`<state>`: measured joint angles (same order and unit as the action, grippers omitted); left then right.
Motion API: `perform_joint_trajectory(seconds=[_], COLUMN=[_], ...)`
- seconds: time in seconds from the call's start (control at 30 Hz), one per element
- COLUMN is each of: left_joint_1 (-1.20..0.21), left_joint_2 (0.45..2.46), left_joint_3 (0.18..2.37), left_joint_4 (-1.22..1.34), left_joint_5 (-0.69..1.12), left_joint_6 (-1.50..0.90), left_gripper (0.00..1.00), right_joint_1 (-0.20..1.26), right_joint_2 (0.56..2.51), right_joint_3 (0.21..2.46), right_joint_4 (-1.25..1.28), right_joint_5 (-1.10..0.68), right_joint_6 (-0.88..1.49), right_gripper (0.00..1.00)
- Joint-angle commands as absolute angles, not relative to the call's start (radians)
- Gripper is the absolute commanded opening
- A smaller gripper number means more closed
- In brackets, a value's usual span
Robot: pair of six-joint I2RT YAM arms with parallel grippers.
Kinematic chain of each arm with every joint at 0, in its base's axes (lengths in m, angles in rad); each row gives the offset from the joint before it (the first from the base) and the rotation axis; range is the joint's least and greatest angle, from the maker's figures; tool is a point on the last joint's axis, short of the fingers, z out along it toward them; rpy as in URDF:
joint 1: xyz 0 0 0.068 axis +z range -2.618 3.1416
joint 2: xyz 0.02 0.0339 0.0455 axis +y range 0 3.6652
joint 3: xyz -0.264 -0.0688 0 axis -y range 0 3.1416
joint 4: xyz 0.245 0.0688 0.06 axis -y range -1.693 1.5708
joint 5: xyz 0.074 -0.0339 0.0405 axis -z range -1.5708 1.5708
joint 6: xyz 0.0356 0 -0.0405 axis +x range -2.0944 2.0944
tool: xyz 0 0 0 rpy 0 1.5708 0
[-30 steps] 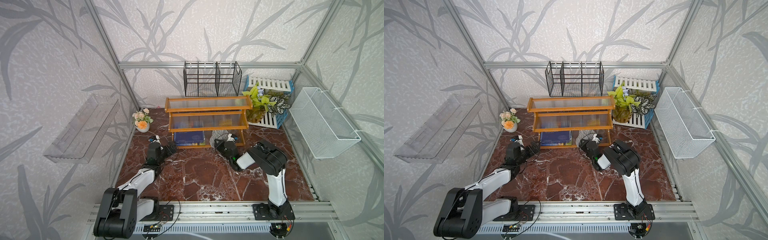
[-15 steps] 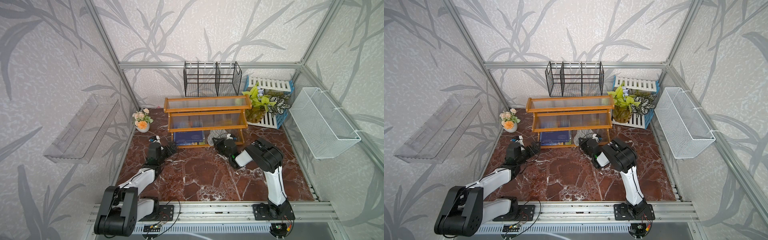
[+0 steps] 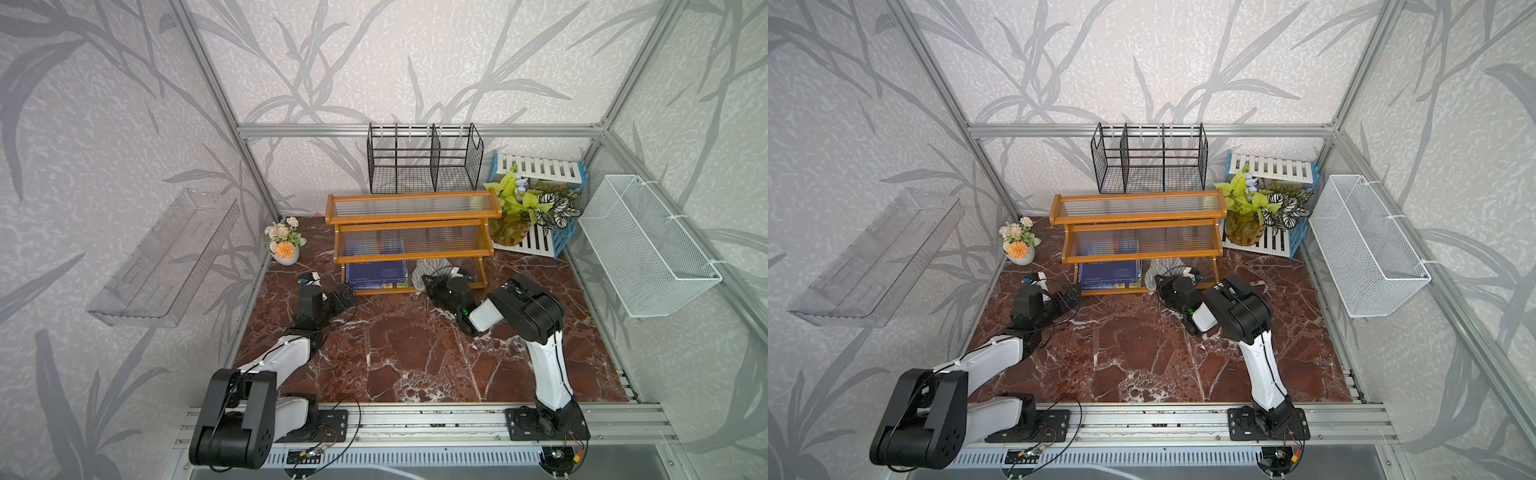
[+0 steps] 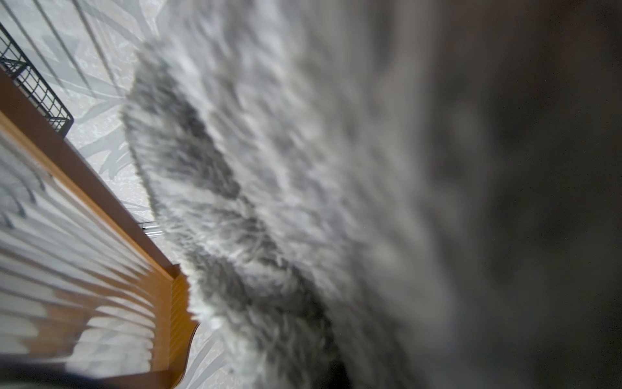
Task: Wipe the bookshelf clean with a cloth
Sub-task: Wipe the dust from the shelf.
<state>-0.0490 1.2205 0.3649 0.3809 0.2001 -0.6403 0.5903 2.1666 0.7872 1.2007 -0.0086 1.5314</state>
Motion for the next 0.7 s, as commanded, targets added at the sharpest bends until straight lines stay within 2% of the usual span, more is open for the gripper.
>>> perform_joint_trajectory(seconds=[0.0,0.27,0.53,0.67], left_joint_1=[-0.043,-0.043,-0.041,-0.04], left_joint_2=[1.225,1.216,1.213,1.217], left_joint_3=[0.388,0.39,0.397,0.397], left_joint_4=[0.379,0.366,0.357,0.361], left_joint_5=[0.183,0.179,0.181,0.183], left_joint_6=[-0.638,-0.634,-0.633,-0.636], left_gripper=[0.97,0.98,0.97,0.97], right_joint_1=[0.574,0.515,0.394,0.38], right_joint_2=[2.175,2.082,1.945,1.884], right_joint_3=[0.706,0.556,0.451,0.453], right_joint_4=[1.176,1.172,1.083,1.015], right_joint_5=[0.031,0.129,0.125,0.11], right_joint_6=[1.547,1.565,1.536,1.476], right_gripper=[0.0,0.0,0.0,0.0])
